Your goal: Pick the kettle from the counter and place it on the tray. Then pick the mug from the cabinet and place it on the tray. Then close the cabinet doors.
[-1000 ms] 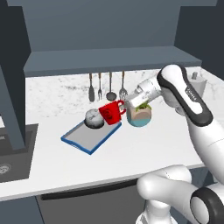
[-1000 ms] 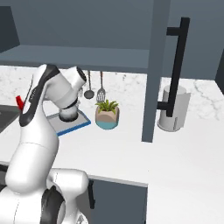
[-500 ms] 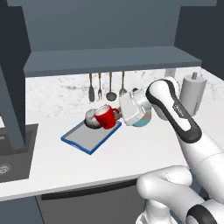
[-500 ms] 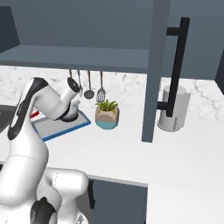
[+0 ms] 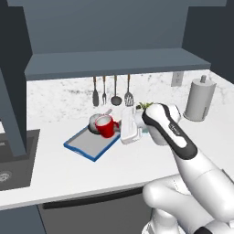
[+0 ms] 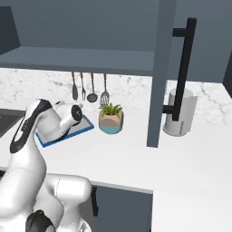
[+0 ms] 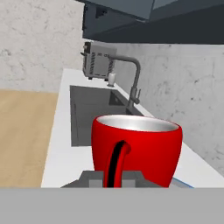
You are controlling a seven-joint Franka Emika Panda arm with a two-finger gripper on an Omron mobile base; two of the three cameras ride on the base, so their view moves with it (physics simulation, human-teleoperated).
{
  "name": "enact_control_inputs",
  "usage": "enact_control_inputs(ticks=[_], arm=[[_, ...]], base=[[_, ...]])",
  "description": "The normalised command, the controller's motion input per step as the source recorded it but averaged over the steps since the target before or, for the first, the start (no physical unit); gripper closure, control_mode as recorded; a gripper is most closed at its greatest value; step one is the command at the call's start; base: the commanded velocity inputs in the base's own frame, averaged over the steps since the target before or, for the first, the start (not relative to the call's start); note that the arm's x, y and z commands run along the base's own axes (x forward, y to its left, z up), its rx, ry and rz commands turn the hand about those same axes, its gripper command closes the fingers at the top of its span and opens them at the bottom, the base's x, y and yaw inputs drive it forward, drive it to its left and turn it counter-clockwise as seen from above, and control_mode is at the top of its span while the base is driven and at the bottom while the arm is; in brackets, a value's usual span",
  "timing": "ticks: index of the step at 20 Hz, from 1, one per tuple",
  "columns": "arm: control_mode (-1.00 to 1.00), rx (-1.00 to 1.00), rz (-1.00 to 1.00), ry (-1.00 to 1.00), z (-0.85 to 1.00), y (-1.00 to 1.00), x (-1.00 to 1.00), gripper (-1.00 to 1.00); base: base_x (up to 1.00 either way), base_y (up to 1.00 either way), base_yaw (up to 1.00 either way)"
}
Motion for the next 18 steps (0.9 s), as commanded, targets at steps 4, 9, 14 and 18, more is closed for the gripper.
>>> enact_control_inputs(ticks=[4, 9, 14, 18], arm=[[-1.00, 0.00, 0.00, 0.06, -0.30, 0.00, 0.66, 1.00], [-1.00, 0.00, 0.01, 0.06, -0.40, 0.12, 0.57, 1.00], [-1.00, 0.00, 0.01, 0.06, -0.46, 0.34, 0.37, 1.00], [-1.00, 0.00, 0.00, 0.01, -0.55, 0.40, 0.35, 1.00]], base=[[0.00, 0.00, 0.00], [0.00, 0.00, 0.00], [0.00, 0.00, 0.00], [0.00, 0.00, 0.00]])
